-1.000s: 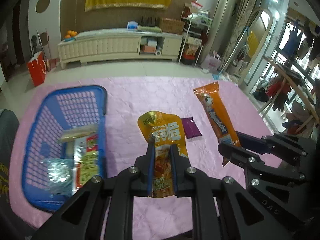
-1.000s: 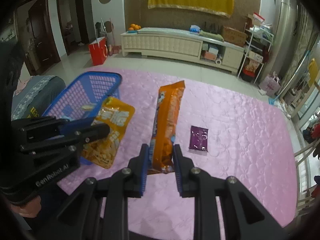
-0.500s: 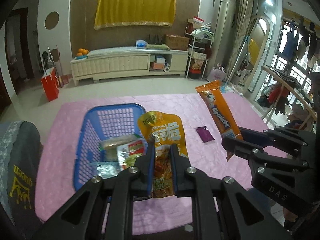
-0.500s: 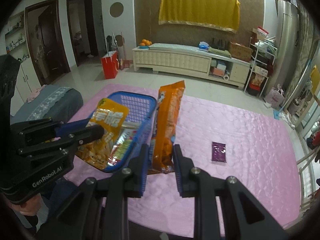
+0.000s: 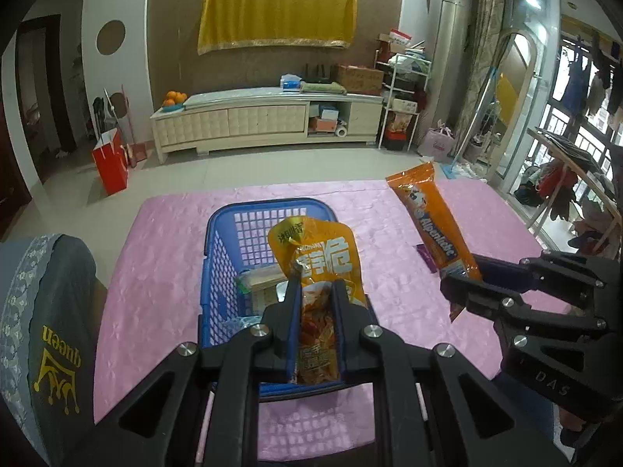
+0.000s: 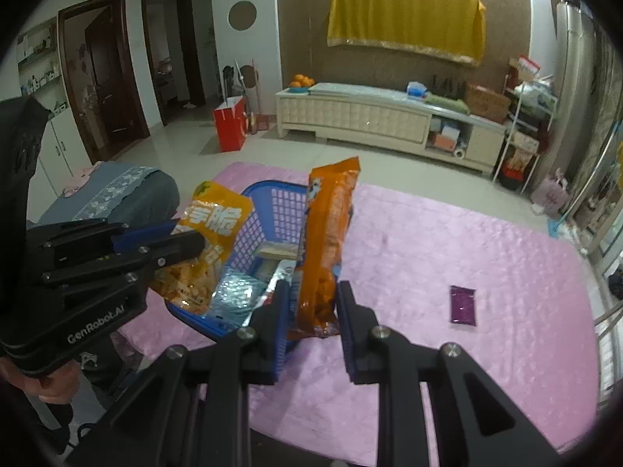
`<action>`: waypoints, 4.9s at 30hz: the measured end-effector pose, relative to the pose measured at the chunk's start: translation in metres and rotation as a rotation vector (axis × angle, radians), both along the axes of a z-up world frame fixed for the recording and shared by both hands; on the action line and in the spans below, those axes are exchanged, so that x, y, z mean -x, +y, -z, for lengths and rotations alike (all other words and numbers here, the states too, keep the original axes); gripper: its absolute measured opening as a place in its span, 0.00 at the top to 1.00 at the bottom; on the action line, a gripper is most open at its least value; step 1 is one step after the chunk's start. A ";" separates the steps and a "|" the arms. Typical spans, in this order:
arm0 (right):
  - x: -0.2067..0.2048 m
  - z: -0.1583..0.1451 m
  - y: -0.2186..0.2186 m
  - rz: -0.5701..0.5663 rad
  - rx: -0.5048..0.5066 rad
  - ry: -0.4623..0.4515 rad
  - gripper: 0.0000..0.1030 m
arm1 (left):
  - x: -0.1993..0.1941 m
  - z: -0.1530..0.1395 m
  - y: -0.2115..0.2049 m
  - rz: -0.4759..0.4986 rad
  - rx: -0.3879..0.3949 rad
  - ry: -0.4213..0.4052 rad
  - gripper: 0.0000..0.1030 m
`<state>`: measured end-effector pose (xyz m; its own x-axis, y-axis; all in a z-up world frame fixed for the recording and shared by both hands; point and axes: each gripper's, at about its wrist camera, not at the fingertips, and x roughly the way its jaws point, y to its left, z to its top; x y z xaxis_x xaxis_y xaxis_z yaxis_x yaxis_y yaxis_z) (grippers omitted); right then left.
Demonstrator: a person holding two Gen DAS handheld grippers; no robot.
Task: Organize snacks
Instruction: 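Carry both snacks over the blue basket and open both tools to drop them, then withdraw both tools from the basket toward the purple pack, then lower right tool onto the purple pack and close on it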
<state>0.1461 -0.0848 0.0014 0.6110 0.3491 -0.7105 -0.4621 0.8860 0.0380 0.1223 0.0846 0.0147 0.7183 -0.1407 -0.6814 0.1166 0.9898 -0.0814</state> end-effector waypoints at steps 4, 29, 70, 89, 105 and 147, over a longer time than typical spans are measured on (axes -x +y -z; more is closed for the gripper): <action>-0.015 0.010 0.010 -0.018 0.000 0.039 0.73 | -0.009 0.008 0.012 -0.009 0.008 0.009 0.86; -0.086 0.083 0.074 -0.115 0.052 0.218 0.73 | -0.089 0.084 0.061 -0.048 0.057 0.212 0.85; -0.012 -0.026 -0.042 0.044 0.072 -0.014 0.22 | 0.002 -0.020 -0.056 0.037 -0.001 0.020 0.39; -0.038 -0.004 -0.137 0.167 0.071 0.031 0.16 | -0.040 0.005 -0.157 0.115 -0.034 0.062 0.38; -0.096 0.063 -0.183 0.198 0.063 0.157 0.15 | -0.108 0.071 -0.201 0.122 -0.072 0.182 0.38; -0.207 0.204 -0.179 0.169 0.120 0.358 0.16 | -0.212 0.183 -0.179 -0.023 -0.078 0.358 0.38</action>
<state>0.3529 -0.2642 -0.2026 0.3593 0.1668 -0.9182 -0.2864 0.9561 0.0616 0.3339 -0.0940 -0.1682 0.4346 -0.0644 -0.8983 0.0717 0.9967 -0.0368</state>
